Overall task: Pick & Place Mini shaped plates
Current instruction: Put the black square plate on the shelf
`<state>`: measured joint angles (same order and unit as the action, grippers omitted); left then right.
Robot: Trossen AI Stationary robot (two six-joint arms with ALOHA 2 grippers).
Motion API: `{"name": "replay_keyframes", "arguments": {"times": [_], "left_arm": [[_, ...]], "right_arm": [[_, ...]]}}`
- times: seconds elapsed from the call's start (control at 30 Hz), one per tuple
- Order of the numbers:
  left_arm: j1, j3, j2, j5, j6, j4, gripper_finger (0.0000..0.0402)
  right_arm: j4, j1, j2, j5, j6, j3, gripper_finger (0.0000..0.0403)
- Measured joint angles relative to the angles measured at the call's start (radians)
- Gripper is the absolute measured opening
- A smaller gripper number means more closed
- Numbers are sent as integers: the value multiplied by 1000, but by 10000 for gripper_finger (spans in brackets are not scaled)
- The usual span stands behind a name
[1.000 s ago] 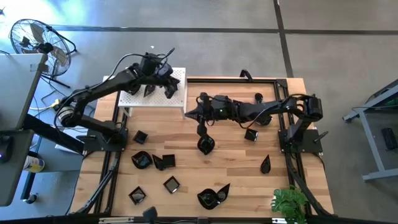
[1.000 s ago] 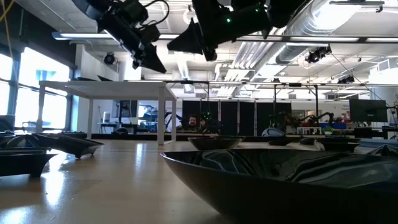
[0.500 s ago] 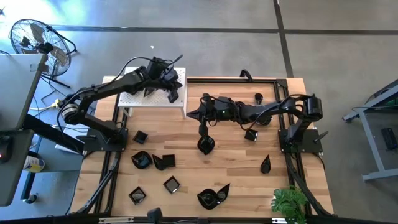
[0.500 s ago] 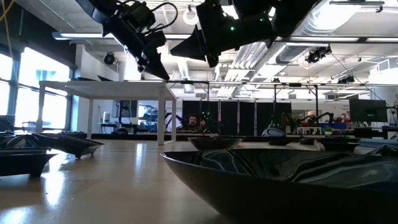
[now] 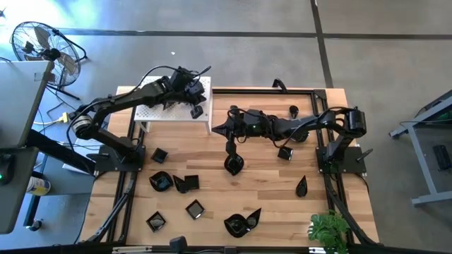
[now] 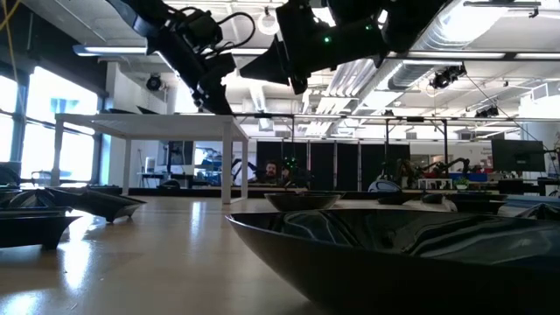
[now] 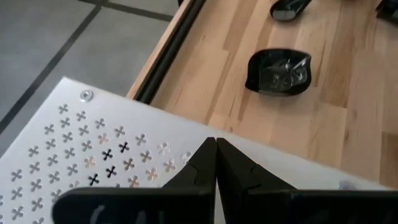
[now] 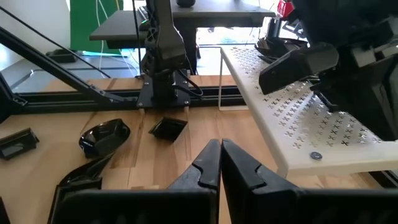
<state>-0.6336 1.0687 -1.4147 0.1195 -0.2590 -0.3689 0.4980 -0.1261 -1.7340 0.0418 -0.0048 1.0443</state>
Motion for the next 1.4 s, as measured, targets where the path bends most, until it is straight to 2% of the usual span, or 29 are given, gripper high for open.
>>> {"name": "replay_keyframes", "arguments": {"times": [0.23,0.47,0.7,0.9,1.4], "left_arm": [[20,0,9,-20,1,-4,0],[18,0,85,-58,20,-46,0],[18,0,165,-200,17,-195,0],[18,0,163,-257,12,-287,0],[18,0,107,-157,19,-179,0]], "right_arm": [[1,0,0,0,0,0,2],[1,0,0,0,4,0,1],[1,0,0,0,4,0,1],[1,0,0,0,4,0,1],[1,0,0,0,4,2,2]]}}
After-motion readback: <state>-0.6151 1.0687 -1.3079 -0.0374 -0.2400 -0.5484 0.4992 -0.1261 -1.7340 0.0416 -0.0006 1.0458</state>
